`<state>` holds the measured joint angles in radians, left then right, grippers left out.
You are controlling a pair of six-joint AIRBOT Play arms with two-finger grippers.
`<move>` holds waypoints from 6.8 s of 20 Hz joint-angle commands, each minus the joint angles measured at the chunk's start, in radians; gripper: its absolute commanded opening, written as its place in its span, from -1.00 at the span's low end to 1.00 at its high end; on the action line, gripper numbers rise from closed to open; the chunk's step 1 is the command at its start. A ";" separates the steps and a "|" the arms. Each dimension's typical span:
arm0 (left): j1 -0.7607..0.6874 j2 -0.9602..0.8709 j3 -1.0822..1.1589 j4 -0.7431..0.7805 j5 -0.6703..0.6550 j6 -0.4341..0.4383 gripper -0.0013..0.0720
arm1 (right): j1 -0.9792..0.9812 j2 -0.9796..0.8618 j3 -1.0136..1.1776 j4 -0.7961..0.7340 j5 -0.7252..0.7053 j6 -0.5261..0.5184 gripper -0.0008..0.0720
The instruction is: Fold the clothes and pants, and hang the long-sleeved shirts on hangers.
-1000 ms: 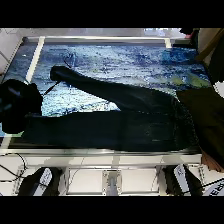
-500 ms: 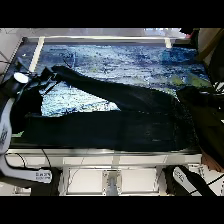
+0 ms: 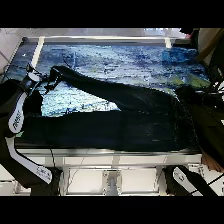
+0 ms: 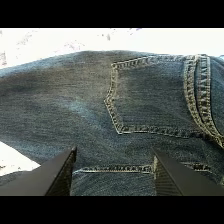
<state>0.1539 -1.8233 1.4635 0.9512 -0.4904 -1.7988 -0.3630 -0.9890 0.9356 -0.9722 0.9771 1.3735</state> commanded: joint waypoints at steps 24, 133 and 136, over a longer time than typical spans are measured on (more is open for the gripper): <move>-0.039 -0.132 0.193 -0.035 0.071 0.068 -0.93 | 0.002 -0.001 0.001 -0.002 0.011 0.000 0.47; 0.309 0.249 -0.166 0.091 -0.435 0.357 0.95 | -0.074 -0.561 0.745 -0.338 0.244 0.075 0.29; 0.311 0.225 -0.154 0.151 -0.439 0.361 0.95 | -0.073 -0.562 0.743 -0.332 0.261 0.075 0.29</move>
<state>0.4576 -1.5620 1.2831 1.1267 -0.9188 -1.4902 -0.4370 -1.5612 1.6783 -1.3109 1.2140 1.4605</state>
